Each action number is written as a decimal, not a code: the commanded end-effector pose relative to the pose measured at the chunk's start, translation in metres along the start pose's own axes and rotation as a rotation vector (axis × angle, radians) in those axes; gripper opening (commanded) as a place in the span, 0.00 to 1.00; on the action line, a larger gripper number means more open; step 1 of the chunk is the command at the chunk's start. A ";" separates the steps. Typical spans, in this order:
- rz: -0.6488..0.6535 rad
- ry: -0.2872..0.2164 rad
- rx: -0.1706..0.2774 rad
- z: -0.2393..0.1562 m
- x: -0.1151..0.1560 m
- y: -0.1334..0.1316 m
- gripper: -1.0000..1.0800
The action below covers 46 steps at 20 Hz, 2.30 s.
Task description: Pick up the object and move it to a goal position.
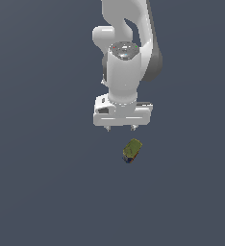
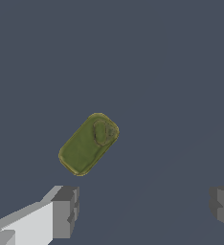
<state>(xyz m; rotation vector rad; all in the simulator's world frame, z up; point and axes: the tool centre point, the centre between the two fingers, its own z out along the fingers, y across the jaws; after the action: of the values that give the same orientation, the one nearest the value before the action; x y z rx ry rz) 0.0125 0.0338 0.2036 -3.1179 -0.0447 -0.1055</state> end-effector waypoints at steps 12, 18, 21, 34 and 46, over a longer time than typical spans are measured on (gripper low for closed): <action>-0.057 -0.034 0.020 0.016 -0.008 -0.037 0.96; -0.050 -0.032 0.019 0.016 -0.008 -0.036 0.96; -0.034 -0.034 0.018 0.017 -0.007 -0.036 0.96; 0.163 -0.045 0.010 0.037 0.000 -0.042 0.96; 0.461 -0.057 -0.014 0.069 0.009 -0.049 0.96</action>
<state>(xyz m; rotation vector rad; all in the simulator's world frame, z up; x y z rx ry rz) 0.0231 0.0839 0.1401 -3.0575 0.6087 -0.0094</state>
